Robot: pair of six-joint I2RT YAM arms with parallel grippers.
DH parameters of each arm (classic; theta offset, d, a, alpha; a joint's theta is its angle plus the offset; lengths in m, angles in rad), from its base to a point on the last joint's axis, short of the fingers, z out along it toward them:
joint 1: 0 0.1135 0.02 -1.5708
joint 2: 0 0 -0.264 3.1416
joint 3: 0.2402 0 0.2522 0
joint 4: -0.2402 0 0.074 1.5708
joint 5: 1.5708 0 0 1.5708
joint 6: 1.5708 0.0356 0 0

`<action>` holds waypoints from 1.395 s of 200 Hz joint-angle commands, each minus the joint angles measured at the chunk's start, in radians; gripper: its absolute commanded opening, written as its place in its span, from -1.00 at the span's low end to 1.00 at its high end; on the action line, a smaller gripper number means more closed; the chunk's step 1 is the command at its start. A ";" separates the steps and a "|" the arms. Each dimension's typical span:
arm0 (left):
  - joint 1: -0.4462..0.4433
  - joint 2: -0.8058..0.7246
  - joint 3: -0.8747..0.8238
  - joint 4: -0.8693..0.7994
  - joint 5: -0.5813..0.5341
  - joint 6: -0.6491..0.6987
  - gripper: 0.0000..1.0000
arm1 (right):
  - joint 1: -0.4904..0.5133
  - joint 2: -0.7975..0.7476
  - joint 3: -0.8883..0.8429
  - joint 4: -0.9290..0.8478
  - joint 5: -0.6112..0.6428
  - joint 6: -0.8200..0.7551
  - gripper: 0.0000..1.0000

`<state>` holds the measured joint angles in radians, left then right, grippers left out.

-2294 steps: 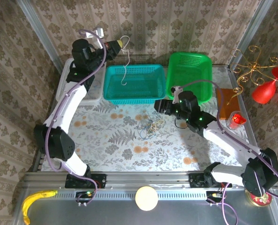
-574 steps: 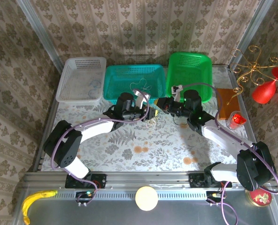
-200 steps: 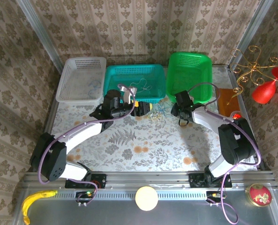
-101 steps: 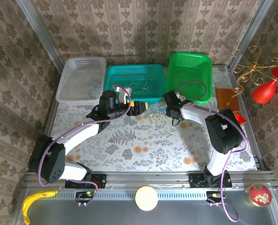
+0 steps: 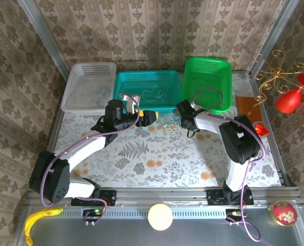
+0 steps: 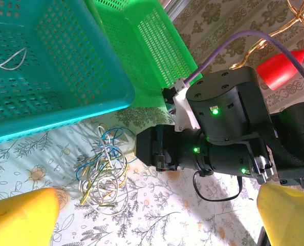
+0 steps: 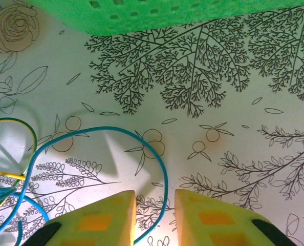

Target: Untangle the cables

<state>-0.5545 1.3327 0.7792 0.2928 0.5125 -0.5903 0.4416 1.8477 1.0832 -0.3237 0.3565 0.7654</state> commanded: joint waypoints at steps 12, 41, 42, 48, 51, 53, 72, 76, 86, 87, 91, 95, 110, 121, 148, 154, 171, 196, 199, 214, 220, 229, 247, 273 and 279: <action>0.005 -0.024 -0.013 0.032 0.010 -0.008 1.00 | 0.000 -0.011 -0.074 0.018 -0.018 0.035 -0.48; 0.006 -0.025 -0.014 0.034 0.003 -0.013 1.00 | 0.003 -0.063 -0.130 0.044 -0.014 0.042 -0.47; 0.005 -0.026 -0.014 0.034 0.004 -0.014 1.00 | 0.003 -0.063 -0.132 0.045 -0.013 0.042 -0.47; 0.005 -0.024 -0.014 0.035 0.002 -0.017 1.00 | 0.004 -0.072 -0.137 0.047 -0.011 0.043 -0.47; 0.005 -0.024 -0.014 0.036 0.001 -0.018 1.00 | 0.005 -0.075 -0.141 0.051 -0.011 0.042 -0.47; 0.005 -0.024 -0.014 0.036 0.000 -0.018 1.00 | 0.005 -0.076 -0.144 0.053 -0.009 0.041 -0.47; 0.006 -0.024 -0.016 0.041 -0.005 -0.025 1.00 | 0.005 -0.081 -0.152 0.064 -0.007 0.035 -0.49; 0.005 -0.025 -0.016 0.044 -0.005 -0.028 1.00 | 0.005 -0.081 -0.152 0.064 -0.007 0.034 -0.49; 0.004 -0.026 -0.018 0.046 -0.006 -0.032 1.00 | 0.005 -0.073 -0.149 0.067 -0.012 0.028 -0.50; 0.004 -0.026 -0.017 0.046 -0.007 -0.032 1.00 | 0.005 -0.073 -0.148 0.068 -0.012 0.028 -0.51; 0.004 -0.026 -0.018 0.046 -0.007 -0.034 1.00 | 0.006 -0.068 -0.146 0.069 -0.014 0.026 -0.52; 0.004 -0.027 -0.018 0.046 -0.008 -0.034 1.00 | 0.005 -0.064 -0.144 0.070 -0.016 0.025 -0.54; 0.002 -0.031 -0.019 0.045 -0.011 -0.037 1.00 | 0.005 -0.049 -0.138 0.075 -0.018 0.019 -0.54; 0.003 -0.035 -0.019 0.042 -0.014 -0.037 1.00 | 0.003 -0.041 -0.133 0.081 -0.020 0.013 -0.50; 0.001 -0.038 -0.019 0.036 -0.016 -0.037 1.00 | 0.004 -0.023 -0.125 0.083 -0.035 -0.001 -0.40; 0.001 -0.038 -0.019 0.036 -0.017 -0.037 1.00 | 0.003 -0.022 -0.126 0.085 -0.039 -0.003 -0.42; 0.001 -0.038 -0.018 0.035 -0.019 -0.037 1.00 | 0.005 -0.031 -0.140 0.094 -0.045 -0.003 -0.56; -0.002 -0.037 -0.017 0.035 -0.022 -0.037 1.00 | 0.005 -0.069 -0.172 0.107 -0.058 0.000 -0.96; -0.002 -0.037 -0.018 0.035 -0.022 -0.037 1.00 | 0.005 -0.076 -0.178 0.110 -0.060 0.001 -1.00; -0.002 -0.037 -0.018 0.035 -0.023 -0.037 1.00 | 0.005 -0.119 -0.208 0.116 -0.070 0.001 -1.00; -0.003 -0.038 -0.019 0.036 -0.023 -0.037 1.00 | 0.007 -0.141 -0.221 0.117 -0.072 0.003 -1.00; -0.004 -0.037 -0.020 0.035 -0.023 -0.037 1.00 | 0.009 -0.177 -0.241 0.118 -0.078 0.003 -1.00; -0.004 -0.038 -0.020 0.034 -0.023 -0.036 1.00 | 0.017 -0.260 -0.281 0.113 -0.084 0.008 -1.00; -0.004 -0.041 -0.022 0.031 -0.025 -0.033 1.00 | 0.038 -0.388 -0.341 0.095 -0.087 0.022 -1.00; -0.004 -0.041 -0.023 0.028 -0.025 -0.031 1.00 | 0.043 -0.417 -0.354 0.090 -0.085 0.027 -1.00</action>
<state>-0.5556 1.3170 0.7662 0.3065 0.4953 -0.6140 0.4644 1.5352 0.7650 -0.1997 0.2787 0.7628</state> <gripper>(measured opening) 0.999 0.067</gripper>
